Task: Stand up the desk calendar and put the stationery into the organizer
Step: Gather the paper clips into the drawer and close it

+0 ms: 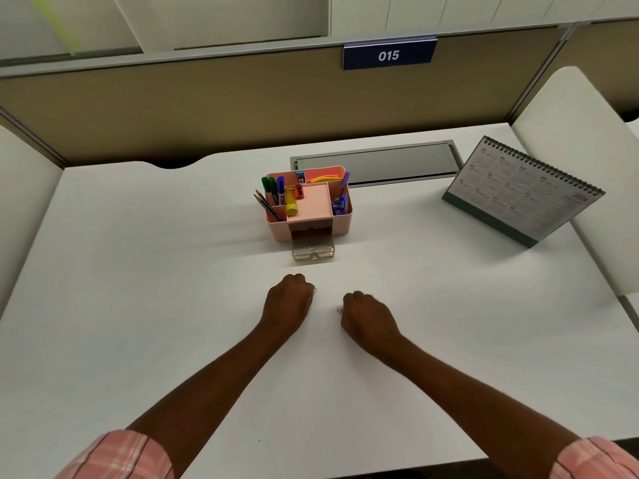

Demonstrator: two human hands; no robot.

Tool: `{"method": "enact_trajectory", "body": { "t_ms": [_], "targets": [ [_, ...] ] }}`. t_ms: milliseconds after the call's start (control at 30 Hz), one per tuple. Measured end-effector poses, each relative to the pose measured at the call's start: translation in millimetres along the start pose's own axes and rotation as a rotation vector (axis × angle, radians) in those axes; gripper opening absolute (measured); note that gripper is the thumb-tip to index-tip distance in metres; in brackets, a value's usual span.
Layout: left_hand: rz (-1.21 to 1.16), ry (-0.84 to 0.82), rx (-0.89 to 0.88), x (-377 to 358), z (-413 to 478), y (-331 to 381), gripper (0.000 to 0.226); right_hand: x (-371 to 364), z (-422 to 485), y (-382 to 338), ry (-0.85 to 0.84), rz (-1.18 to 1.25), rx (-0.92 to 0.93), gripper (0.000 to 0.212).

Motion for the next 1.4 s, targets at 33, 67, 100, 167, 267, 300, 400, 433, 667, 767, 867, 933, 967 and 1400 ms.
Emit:
{"method": "enact_trajectory", "body": {
  "t_ms": [33, 67, 100, 167, 267, 300, 400, 433, 667, 767, 867, 933, 967, 1400],
  "targets": [
    [0.030, -0.009, 0.006, -2, -1, 1, 0.016, 5, 9, 7, 0.003, 0.058, -0.035, 0.020],
    [0.063, -0.014, 0.015, -3, -1, 2, 0.013, 9, 17, 15, 0.016, 0.105, -0.063, 0.022],
    [0.092, -0.019, 0.021, -4, -2, 4, 0.011, 15, 26, 21, 0.039, 0.132, -0.086, 0.020],
    [0.126, -0.032, 0.031, -6, -3, 8, 0.009, 27, 44, 29, 0.065, 0.157, -0.110, 0.013],
    [0.167, -0.076, 0.030, -8, -8, 17, 0.022, 44, 71, 32, 0.088, 0.166, -0.113, 0.012],
    [0.185, -0.067, 0.027, -7, -9, 19, 0.029, 51, 79, 31, 0.109, 0.166, -0.109, 0.012],
    [0.209, -0.013, 0.033, 1, -9, 21, 0.038, 69, 102, 27, 0.179, 0.149, -0.069, 0.016],
    [0.209, -0.005, 0.031, 3, -9, 22, 0.040, 73, 109, 27, 0.185, 0.137, -0.056, 0.017],
    [0.129, -0.048, 0.036, 1, -8, 18, 0.045, 72, 146, 18, 0.062, -0.066, 0.045, 0.023],
    [0.098, -0.066, 0.024, 4, -7, 14, 0.045, 67, 155, 16, -0.017, -0.109, 0.052, 0.026],
    [0.092, -0.078, 0.035, 7, -4, 12, 0.044, 65, 162, 14, -0.065, -0.152, 0.074, 0.028],
    [0.091, -0.079, 0.034, 8, -4, 12, 0.044, 63, 164, 12, -0.067, -0.155, 0.078, 0.029],
    [0.099, -0.086, 0.029, 8, -4, 12, 0.044, 63, 165, 12, -0.065, -0.156, 0.077, 0.030],
    [0.246, -0.201, -0.042, 14, 1, 27, 0.028, 62, 92, 16, 0.201, 0.092, -0.128, 0.022]
  ]
}}
Point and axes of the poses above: each hand's wrist, its own z-axis towards the middle knuckle, its own x-axis out of the back of the hand, y = z × x, the point moved 9 cm from there along z, towards the middle knuckle, and after that the axes turned 12 degrees about x, right-handed, at the moved point
